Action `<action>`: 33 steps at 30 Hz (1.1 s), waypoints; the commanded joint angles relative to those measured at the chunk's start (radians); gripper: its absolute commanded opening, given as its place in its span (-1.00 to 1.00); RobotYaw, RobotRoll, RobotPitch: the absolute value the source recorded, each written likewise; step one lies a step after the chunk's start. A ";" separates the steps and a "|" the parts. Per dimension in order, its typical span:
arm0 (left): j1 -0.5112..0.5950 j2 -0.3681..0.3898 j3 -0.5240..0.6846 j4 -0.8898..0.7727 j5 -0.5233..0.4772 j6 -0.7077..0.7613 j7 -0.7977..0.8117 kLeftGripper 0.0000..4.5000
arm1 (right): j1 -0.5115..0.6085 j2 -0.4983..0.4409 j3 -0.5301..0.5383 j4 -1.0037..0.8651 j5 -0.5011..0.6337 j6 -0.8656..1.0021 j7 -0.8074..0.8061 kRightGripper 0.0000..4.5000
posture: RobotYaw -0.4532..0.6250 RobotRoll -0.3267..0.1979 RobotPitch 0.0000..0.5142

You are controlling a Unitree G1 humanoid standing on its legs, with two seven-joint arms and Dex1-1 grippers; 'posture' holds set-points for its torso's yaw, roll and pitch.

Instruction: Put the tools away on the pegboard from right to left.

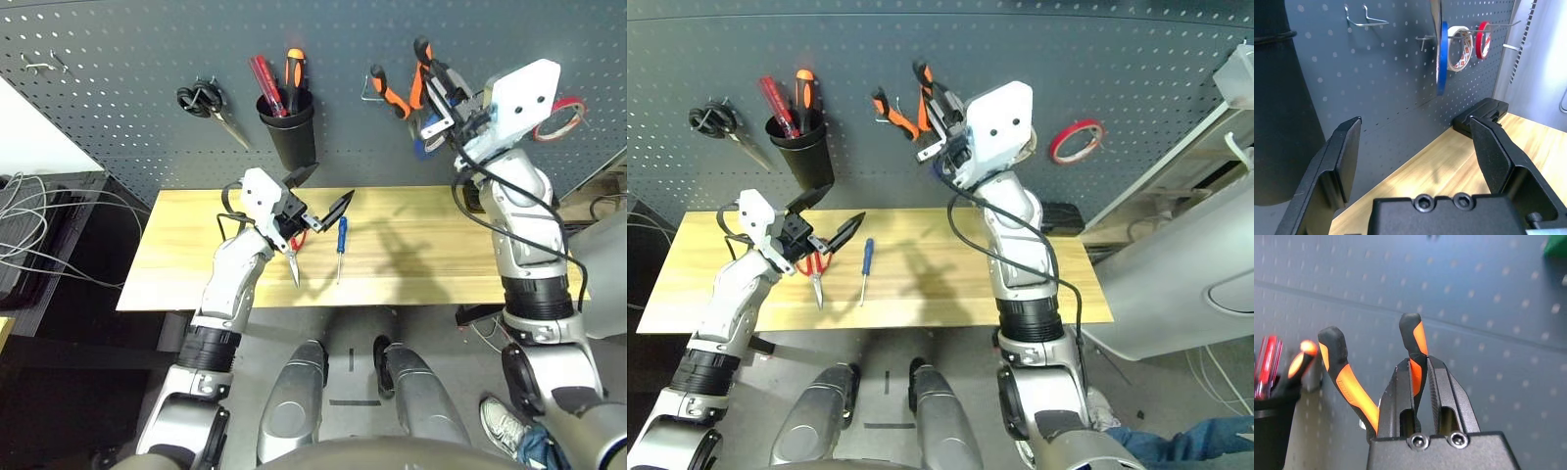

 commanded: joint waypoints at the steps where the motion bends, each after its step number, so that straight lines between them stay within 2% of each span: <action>1: 0.000 0.002 0.004 -0.015 0.001 0.014 0.001 1.00 | -0.046 0.011 -0.021 -0.001 0.021 0.003 -0.017 -0.89 | 0.08 0.25 -0.20; 21: -0.029 -0.012 0.017 -0.014 -0.006 0.042 0.025 1.00 | -0.319 0.083 -0.046 0.392 0.010 -0.254 -0.090 -0.89 | 0.12 0.25 -0.17; 33: -0.022 -0.002 0.017 -0.017 0.007 0.043 0.043 1.00 | -0.333 0.127 -0.046 0.522 0.008 -0.332 -0.097 -0.89 | 0.15 0.25 -0.15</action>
